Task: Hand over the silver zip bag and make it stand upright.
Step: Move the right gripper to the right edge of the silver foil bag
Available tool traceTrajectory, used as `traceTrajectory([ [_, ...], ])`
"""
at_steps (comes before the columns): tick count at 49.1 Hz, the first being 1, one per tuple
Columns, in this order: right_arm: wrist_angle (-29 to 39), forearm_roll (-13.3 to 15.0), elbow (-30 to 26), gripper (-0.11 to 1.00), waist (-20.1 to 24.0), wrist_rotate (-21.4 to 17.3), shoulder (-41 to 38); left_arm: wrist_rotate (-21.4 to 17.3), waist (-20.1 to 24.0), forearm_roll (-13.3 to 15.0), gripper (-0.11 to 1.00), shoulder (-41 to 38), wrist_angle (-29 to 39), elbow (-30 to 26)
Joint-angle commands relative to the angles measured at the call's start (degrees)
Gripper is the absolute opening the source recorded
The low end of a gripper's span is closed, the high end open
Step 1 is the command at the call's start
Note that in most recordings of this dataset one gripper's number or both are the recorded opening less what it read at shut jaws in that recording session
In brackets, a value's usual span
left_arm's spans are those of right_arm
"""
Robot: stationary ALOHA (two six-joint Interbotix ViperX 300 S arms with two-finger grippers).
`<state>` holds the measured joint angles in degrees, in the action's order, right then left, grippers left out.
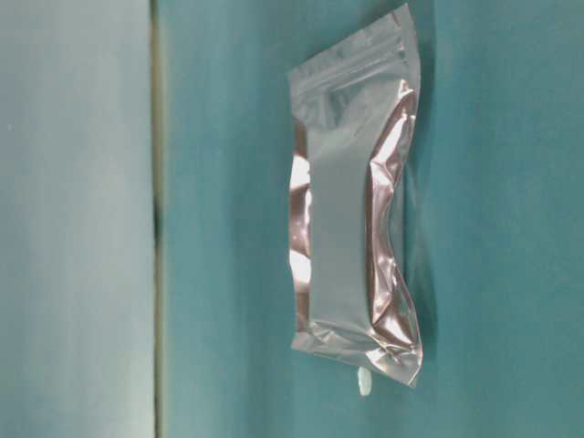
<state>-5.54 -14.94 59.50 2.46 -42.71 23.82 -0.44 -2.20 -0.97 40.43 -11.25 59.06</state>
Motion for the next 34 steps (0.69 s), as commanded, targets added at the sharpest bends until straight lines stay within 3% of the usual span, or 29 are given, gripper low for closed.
traceTrajectory([
  [1,-1.14,-0.09,-0.79,0.15,-0.09,-3.43,-2.55,0.09,0.18,-0.18,0.01,0.00,0.18,-1.41],
  [4,-2.02,-0.26,-0.79,0.25,-0.18,-5.36,-4.22,0.09,0.35,-0.18,0.01,-0.09,0.18,-1.41],
  [12,-2.55,-0.44,-1.14,0.73,-0.70,-10.81,-8.61,0.18,0.97,-0.18,0.01,0.00,0.09,-1.41],
  [17,-3.25,-0.44,-1.23,0.95,-0.70,-12.22,-11.16,0.18,1.23,-0.18,0.01,0.00,0.18,-1.32],
  [20,-3.96,-0.53,-1.32,1.00,-0.62,-12.48,-12.57,0.18,1.32,-0.18,0.01,0.00,0.09,-1.32],
  [34,-9.49,-1.67,-1.76,0.99,-0.26,-16.88,-20.74,0.18,1.76,-0.18,0.01,0.00,0.18,-1.14],
])
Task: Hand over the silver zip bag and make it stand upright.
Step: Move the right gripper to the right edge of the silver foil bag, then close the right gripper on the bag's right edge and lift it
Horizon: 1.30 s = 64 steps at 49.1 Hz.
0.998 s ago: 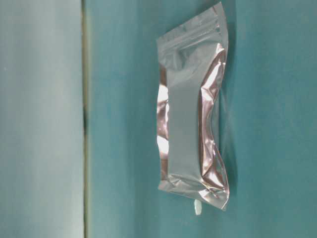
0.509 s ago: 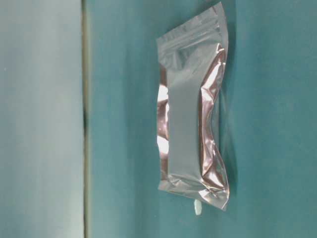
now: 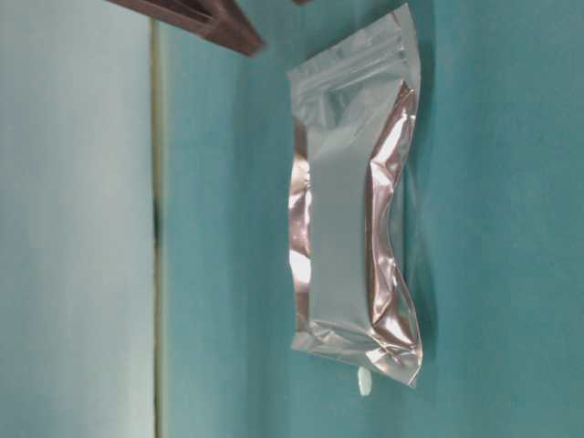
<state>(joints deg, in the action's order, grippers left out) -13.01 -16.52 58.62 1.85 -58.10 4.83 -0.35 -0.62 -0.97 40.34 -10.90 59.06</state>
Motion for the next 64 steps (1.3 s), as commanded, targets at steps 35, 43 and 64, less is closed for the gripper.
traceTrajectory([
  [35,-7.38,-0.09,-8.61,0.99,1.93,-3.60,-14.06,0.18,0.35,-0.18,0.01,0.18,0.09,-0.88],
  [43,-5.36,-0.35,-8.00,0.93,1.93,-3.69,-13.80,0.26,0.35,-0.18,0.01,0.26,0.00,-0.88],
  [64,-3.25,0.00,-8.79,0.04,1.41,-2.90,-9.84,0.44,0.35,-0.18,0.01,0.35,0.00,-0.88],
])
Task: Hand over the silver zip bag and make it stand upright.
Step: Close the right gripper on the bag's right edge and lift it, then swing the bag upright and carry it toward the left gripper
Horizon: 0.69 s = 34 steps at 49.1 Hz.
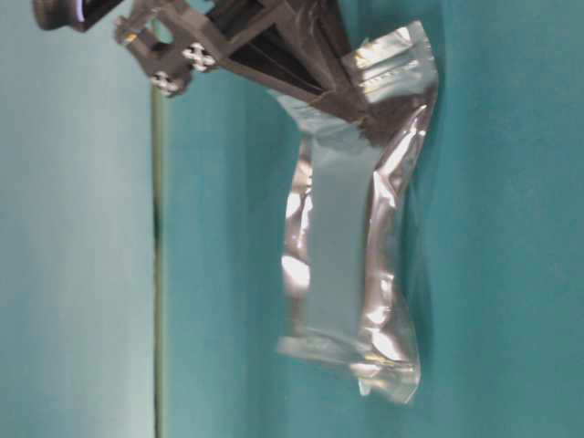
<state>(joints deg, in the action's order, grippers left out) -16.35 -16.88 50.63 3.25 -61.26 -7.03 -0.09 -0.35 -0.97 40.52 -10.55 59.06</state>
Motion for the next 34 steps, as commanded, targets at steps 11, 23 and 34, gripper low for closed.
traceTrajectory([
  [11,7.65,1.67,-3.25,-0.04,-1.85,5.19,7.82,0.26,0.09,-0.18,0.01,0.18,-0.26,-0.88],
  [23,34.10,5.19,-14.24,-0.05,-4.66,16.61,13.18,0.26,0.09,-0.18,0.01,0.26,-0.26,-0.62],
  [34,55.11,7.65,-25.75,-0.05,-5.80,26.10,12.48,0.35,0.18,-0.18,0.01,1.49,-0.26,0.35],
])
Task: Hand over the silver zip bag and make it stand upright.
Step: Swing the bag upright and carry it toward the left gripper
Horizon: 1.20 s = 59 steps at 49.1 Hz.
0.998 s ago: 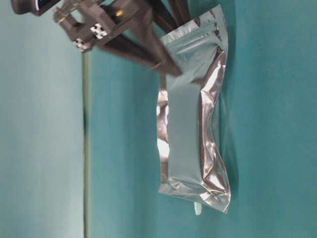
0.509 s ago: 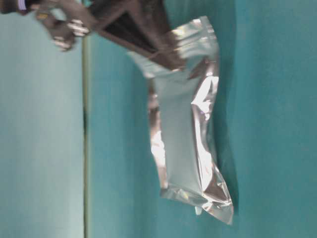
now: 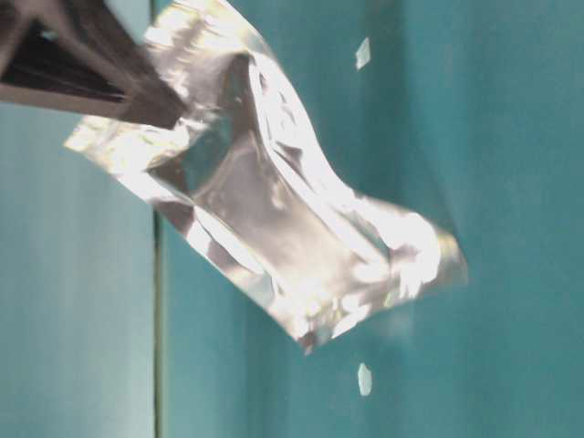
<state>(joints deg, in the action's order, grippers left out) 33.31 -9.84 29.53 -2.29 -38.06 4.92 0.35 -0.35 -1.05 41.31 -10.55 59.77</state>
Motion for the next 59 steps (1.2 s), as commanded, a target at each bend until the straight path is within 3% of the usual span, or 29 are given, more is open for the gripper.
traceTrajectory([
  [1,6.94,0.70,-5.54,-0.05,-0.35,3.60,0.35,-0.09,0.09,-0.09,0.01,0.97,-0.26,-0.26],
  [12,21.80,2.37,-16.79,-0.05,-0.44,12.48,-3.34,0.00,0.09,-0.09,0.01,4.22,1.23,1.05],
  [23,37.35,2.55,-29.18,-0.05,-0.18,24.08,-9.67,0.09,0.09,-0.09,0.01,7.12,6.24,1.32],
  [30,43.77,3.60,-36.21,-0.05,0.00,30.15,-13.27,0.09,0.09,-0.09,0.01,8.17,6.94,1.41],
  [42,48.34,10.63,-43.51,-0.05,1.93,39.02,-17.58,0.09,0.18,-0.09,0.01,8.44,7.03,1.49],
  [50,48.34,11.43,-45.00,-0.05,2.55,43.07,-19.86,0.09,0.18,-0.09,0.01,8.44,7.03,1.49],
  [59,48.34,11.69,-45.18,-0.05,2.72,44.12,-21.27,0.35,0.18,-0.09,0.01,8.44,7.03,1.49],
])
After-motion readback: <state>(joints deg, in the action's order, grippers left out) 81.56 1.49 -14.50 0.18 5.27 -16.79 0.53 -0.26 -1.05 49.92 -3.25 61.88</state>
